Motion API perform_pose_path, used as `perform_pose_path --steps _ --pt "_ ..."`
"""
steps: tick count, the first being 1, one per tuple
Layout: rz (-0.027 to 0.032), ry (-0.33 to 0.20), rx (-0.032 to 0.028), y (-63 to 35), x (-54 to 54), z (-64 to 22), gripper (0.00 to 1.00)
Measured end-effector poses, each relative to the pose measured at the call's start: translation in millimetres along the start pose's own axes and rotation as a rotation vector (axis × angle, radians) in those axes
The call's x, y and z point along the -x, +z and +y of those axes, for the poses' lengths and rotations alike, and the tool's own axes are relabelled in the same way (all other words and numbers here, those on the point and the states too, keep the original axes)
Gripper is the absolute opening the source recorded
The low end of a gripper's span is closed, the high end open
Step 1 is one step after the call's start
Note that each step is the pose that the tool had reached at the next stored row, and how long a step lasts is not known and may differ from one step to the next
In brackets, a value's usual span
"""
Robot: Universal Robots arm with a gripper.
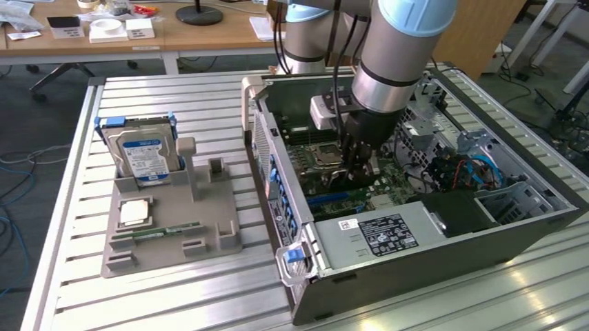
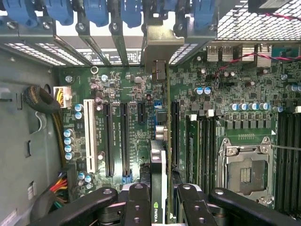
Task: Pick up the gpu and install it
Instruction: 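Insert the gpu into the slot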
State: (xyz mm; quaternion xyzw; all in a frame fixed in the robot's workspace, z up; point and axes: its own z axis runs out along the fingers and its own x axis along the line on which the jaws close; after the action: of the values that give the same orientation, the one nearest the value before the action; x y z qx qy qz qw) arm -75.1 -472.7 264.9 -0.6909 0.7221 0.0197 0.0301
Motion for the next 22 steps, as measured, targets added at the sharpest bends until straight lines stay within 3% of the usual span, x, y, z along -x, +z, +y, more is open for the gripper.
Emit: perform_pose_path --steps 22 --pt "-0.0001 0.000 0.0000 0.0 -0.9 4.2 0.27"
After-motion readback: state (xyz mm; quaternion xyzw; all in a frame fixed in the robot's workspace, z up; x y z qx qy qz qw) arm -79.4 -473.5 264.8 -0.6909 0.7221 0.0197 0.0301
